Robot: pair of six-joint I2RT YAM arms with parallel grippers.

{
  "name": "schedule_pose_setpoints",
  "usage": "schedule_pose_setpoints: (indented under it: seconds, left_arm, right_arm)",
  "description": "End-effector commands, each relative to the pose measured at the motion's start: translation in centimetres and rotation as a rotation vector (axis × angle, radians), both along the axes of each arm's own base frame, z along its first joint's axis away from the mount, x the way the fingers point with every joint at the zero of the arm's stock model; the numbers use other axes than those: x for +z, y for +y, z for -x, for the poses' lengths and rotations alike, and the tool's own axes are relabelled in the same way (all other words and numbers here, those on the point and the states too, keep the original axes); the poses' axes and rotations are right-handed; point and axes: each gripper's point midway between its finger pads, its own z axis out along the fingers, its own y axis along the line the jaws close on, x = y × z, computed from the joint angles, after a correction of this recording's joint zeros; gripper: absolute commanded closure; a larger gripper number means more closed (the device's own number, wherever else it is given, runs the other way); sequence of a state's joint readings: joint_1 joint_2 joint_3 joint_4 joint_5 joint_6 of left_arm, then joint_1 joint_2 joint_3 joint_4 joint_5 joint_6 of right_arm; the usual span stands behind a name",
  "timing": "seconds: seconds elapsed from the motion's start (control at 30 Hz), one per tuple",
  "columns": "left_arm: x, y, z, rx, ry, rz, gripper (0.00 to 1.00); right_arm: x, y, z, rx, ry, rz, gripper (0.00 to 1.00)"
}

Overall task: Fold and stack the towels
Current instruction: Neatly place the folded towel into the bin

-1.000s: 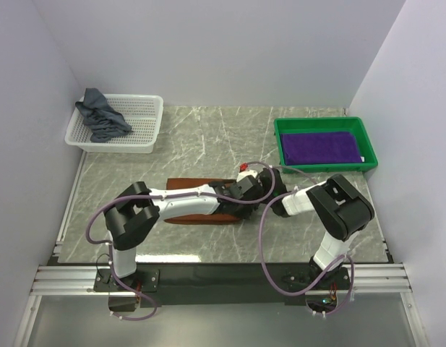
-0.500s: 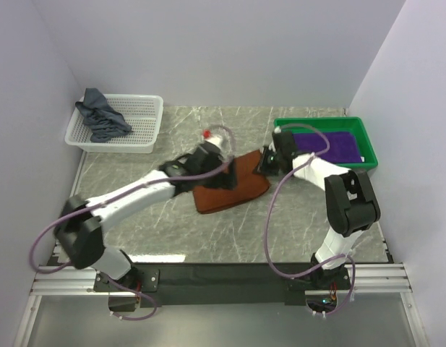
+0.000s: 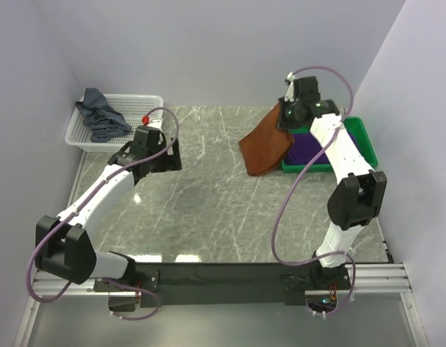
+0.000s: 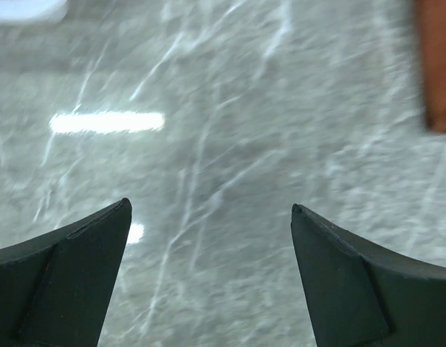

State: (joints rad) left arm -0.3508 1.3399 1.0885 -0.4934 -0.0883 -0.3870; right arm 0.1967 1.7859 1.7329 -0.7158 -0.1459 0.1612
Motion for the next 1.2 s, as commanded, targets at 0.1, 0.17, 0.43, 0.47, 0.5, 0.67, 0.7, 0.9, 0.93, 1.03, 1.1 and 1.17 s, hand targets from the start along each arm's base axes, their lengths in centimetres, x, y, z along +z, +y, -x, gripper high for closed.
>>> schedule_pose_setpoints:
  seconds: [0.1, 0.17, 0.43, 0.47, 0.5, 0.67, 0.7, 0.9, 0.93, 1.03, 1.1, 1.17]
  left_arm:
    - [-1.8, 1.9, -0.4, 0.017, 0.036, -0.041, 0.04]
    - [-1.9, 1.9, -0.4, 0.019, 0.039, -0.037, 0.04]
    - [-3.5, 2.1, -0.6, 0.028, 0.083, -0.054, 0.05]
    - [-3.7, 2.1, -0.6, 0.026, 0.09, -0.053, 0.05]
    - [-3.7, 2.1, -0.6, 0.028, 0.091, -0.055, 0.05]
    - [-3.9, 1.9, -0.6, 0.023, 0.098, -0.047, 0.05]
    - [-4.0, 1.9, -0.6, 0.022, 0.098, -0.046, 0.05]
    - [-4.6, 1.8, -0.7, 0.021, 0.118, -0.048, 0.06]
    - [-4.7, 1.8, -0.7, 0.023, 0.121, -0.049, 0.05]
    - [-5.0, 1.7, -0.7, 0.017, 0.131, -0.048, 0.06]
    - [-5.2, 1.7, -0.7, 0.015, 0.139, -0.049, 0.06]
    - [-5.4, 1.7, -0.7, 0.016, 0.144, -0.049, 0.06]
  right_arm:
    - [5.2, -4.2, -0.7, -0.006, -0.044, 0.12, 1.0]
    - [5.9, -4.4, -1.0, 0.016, -0.053, 0.119, 1.0]
    - [6.3, -4.8, -1.7, 0.103, -0.046, 0.133, 1.0]
    - [6.6, -5.1, -1.7, 0.1, -0.048, 0.139, 1.0]
    - [6.7, -5.3, -1.7, 0.099, -0.047, 0.144, 1.0]
    - [7.8, -6.1, -1.8, 0.101, -0.09, 0.132, 1.0]
    - [7.8, -6.5, -2.0, 0.091, -0.093, 0.127, 1.0]
    - [8.9, -7.1, -2.2, 0.08, -0.127, 0.123, 1.0]
    - [9.2, -7.4, -2.2, 0.077, -0.135, 0.126, 1.0]
    - [10.5, -7.6, -2.2, 0.086, -0.168, 0.117, 1.0]
    - [11.1, -7.5, -2.1, 0.09, -0.181, 0.115, 1.0]
    - [11.6, -7.6, -2.0, 0.091, -0.194, 0.119, 1.0]
